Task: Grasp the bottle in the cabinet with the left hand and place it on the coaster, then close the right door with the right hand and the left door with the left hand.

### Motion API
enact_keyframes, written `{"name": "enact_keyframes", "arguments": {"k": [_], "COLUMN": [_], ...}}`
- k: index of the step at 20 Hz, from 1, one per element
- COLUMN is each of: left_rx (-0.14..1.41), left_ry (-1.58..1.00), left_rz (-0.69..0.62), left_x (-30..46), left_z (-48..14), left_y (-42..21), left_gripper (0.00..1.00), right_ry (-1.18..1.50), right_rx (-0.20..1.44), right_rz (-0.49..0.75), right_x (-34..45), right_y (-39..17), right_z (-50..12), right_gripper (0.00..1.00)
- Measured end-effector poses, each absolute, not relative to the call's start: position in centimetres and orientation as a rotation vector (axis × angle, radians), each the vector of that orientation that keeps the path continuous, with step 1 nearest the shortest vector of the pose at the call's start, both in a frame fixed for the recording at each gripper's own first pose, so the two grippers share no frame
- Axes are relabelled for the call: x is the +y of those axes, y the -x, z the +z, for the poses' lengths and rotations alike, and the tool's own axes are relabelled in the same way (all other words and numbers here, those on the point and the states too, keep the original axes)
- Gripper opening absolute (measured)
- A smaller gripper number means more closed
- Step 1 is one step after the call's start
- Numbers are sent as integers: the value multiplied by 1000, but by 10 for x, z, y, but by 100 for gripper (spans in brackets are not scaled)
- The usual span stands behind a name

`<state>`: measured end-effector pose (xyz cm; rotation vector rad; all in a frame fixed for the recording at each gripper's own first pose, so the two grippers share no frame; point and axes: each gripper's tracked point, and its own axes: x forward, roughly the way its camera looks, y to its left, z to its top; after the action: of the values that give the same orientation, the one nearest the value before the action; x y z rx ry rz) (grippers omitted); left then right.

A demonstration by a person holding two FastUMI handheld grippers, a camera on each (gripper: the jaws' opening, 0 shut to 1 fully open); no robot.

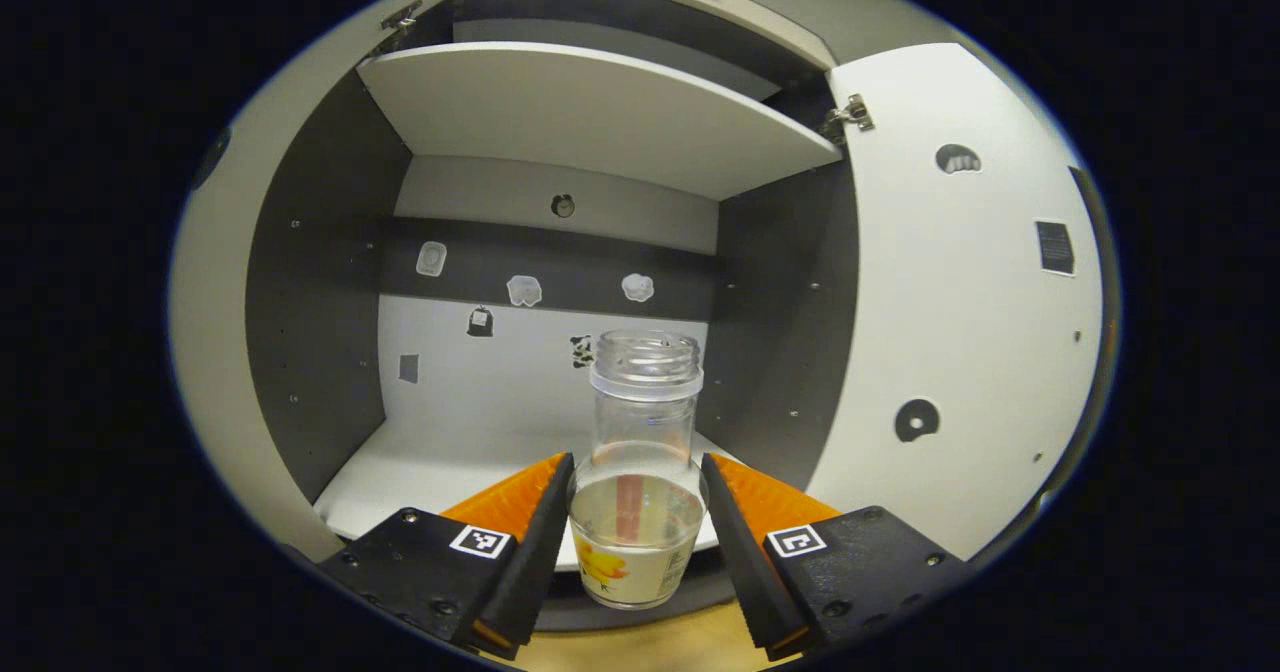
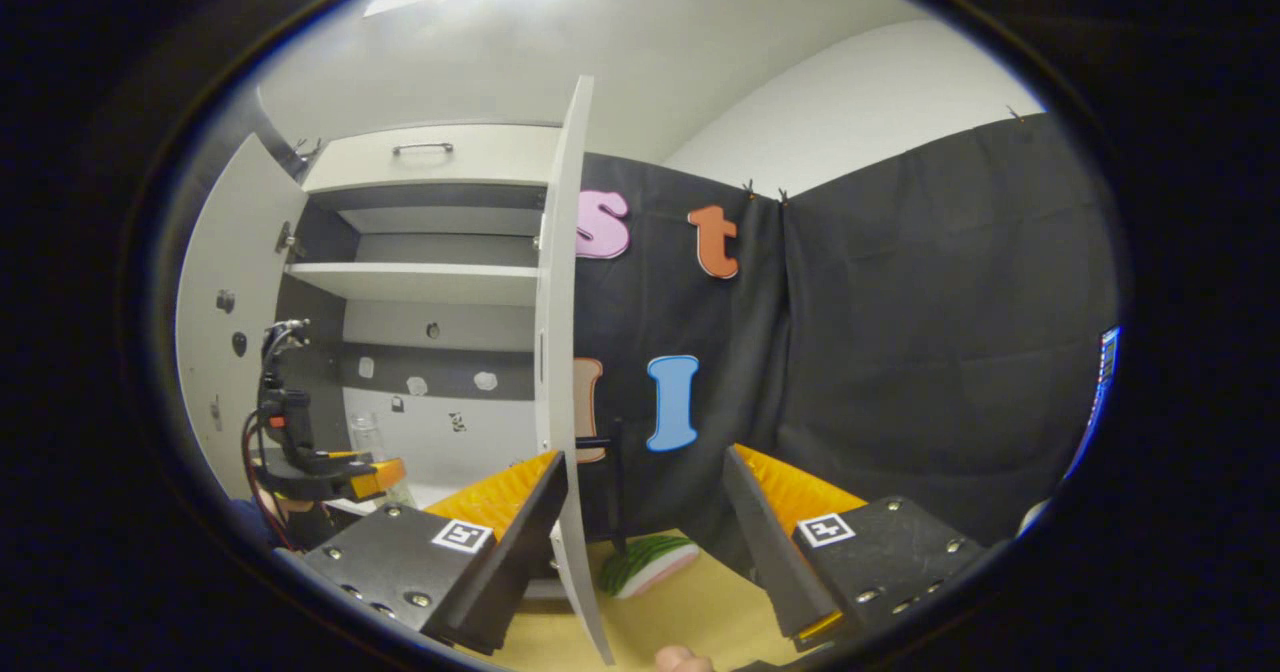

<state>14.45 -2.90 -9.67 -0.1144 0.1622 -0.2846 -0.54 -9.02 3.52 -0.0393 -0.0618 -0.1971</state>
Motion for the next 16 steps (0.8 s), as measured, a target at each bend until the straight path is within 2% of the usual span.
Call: {"name": "enact_keyframes", "arguments": {"k": [3, 10, 12, 14, 15, 16], "left_rx": [190, 382, 434, 482, 503, 519], "left_ry": [136, 184, 205, 227, 235, 250], "left_rz": [-336, -387, -393, -381, -376, -373], "left_x": [-29, -22, -22, -19, -19, -19], "left_z": [-114, -211, -240, -265, -276, -286], "left_y": [-105, -16, 7, 27, 33, 40], "left_gripper": [78, 78, 79, 81, 79, 79], "right_ry": [33, 11, 14, 21, 22, 22], "right_rx": [-60, -65, -60, -59, -59, -57], "right_rz": [-171, -122, -115, -112, -111, -109], "right_x": [-84, -74, -74, -76, -76, -76], "right_y": [14, 26, 26, 27, 28, 28], "right_z": [36, 41, 41, 41, 41, 41], "right_gripper": [95, 95, 98, 92, 95, 92]}}
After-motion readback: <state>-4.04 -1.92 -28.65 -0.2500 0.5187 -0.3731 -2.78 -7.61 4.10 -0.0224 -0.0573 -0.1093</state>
